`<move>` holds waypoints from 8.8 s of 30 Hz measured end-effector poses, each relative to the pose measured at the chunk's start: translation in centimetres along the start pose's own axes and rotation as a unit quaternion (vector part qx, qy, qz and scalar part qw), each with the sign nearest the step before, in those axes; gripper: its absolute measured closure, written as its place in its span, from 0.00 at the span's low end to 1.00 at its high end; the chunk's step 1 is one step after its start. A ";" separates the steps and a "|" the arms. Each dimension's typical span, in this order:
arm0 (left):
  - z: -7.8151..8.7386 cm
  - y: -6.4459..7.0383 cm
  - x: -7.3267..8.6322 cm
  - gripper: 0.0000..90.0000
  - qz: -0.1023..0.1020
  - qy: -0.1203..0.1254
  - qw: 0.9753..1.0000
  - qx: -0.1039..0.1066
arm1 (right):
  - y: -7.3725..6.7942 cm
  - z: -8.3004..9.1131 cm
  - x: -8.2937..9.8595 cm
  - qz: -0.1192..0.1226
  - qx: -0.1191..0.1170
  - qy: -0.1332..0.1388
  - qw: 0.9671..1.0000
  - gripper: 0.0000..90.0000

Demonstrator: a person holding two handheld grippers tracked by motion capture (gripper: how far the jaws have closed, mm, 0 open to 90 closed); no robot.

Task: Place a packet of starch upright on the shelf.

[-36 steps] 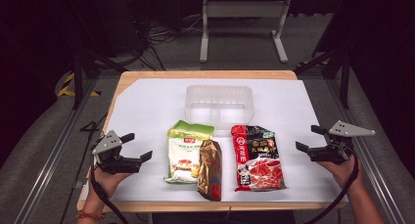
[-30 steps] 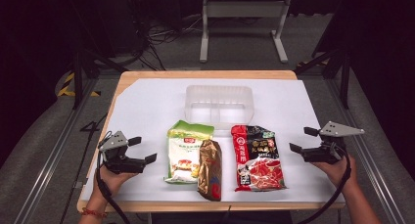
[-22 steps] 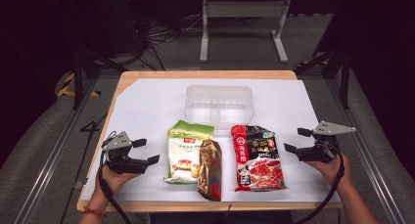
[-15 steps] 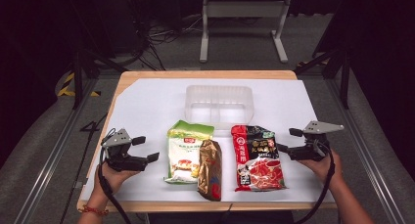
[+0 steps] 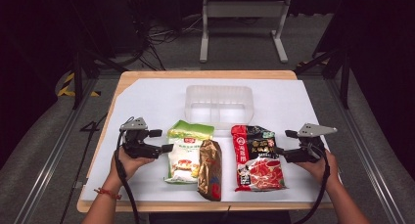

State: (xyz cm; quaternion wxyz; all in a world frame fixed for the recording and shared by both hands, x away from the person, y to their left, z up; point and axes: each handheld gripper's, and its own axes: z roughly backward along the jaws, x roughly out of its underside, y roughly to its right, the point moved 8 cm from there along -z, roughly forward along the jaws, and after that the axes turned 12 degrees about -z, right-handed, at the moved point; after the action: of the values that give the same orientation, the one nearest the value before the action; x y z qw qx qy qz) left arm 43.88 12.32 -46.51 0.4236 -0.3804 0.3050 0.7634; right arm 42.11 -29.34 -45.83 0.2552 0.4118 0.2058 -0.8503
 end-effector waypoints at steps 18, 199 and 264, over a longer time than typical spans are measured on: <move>-5.9 -0.4 0.1 0.24 0.019 -0.062 0.996 0.067 | -0.1 0.0 1.0 0.005 -0.009 -0.010 1.000 0.21; -5.0 -3.4 -15.2 0.84 -0.076 0.127 0.979 -0.140 | 1.2 0.8 1.2 0.005 0.020 0.007 1.000 0.27; -3.7 1.6 -4.5 0.43 -0.124 -0.019 0.990 -0.058 | 0.9 0.1 1.5 0.006 0.015 -0.008 1.000 0.27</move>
State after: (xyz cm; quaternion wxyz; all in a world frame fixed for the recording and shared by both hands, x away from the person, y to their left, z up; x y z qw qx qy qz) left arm 45.22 6.78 -44.50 0.4978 -0.4246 0.2030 0.7285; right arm 41.80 -30.44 -47.07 0.2562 0.4104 0.1887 -0.8546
